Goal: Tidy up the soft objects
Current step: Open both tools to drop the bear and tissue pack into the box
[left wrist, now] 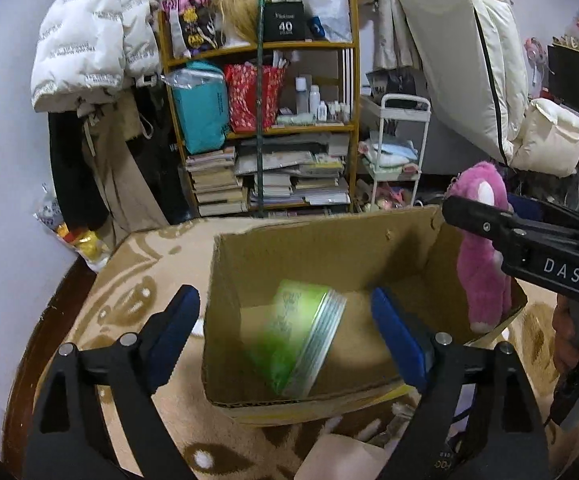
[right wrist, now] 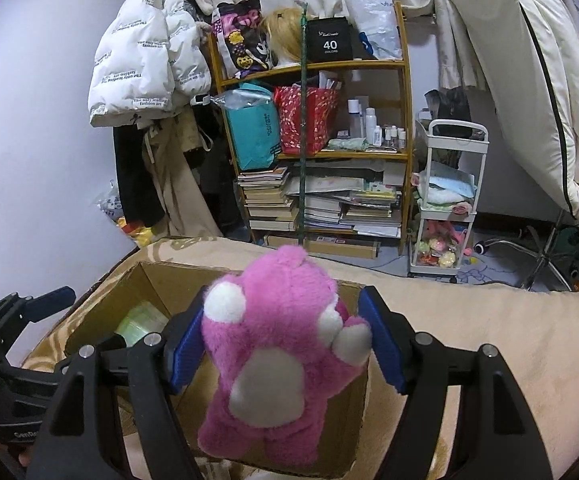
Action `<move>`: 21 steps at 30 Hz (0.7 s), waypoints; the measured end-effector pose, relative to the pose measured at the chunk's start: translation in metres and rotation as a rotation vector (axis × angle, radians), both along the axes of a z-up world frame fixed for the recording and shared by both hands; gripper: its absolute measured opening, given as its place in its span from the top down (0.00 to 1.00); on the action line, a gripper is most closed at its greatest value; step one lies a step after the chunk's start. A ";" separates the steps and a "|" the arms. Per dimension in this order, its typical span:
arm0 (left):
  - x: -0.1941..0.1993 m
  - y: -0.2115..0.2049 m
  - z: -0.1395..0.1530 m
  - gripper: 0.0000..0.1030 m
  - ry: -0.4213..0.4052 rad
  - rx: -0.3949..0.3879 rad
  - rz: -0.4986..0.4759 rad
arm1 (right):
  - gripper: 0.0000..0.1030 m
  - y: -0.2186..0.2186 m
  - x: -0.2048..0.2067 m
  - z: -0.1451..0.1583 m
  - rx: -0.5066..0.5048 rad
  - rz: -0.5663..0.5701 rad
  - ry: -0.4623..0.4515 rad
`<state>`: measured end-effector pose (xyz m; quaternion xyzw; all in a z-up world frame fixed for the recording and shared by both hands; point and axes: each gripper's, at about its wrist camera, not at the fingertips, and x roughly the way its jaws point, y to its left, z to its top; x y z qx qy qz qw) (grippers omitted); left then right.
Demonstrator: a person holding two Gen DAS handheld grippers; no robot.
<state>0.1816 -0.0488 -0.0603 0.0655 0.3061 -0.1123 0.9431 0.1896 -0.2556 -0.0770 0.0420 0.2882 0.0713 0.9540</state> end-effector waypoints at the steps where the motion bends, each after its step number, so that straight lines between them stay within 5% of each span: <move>1: -0.001 0.000 0.001 0.16 0.002 0.002 0.000 | 0.24 -0.001 0.000 0.000 0.011 0.000 0.003; 13: -0.021 0.006 0.012 0.05 0.008 0.034 0.027 | 0.02 -0.005 -0.017 0.007 0.056 -0.009 0.000; 21: -0.054 0.015 0.025 0.01 0.004 0.045 0.063 | 0.00 0.001 -0.037 0.020 0.071 0.003 -0.004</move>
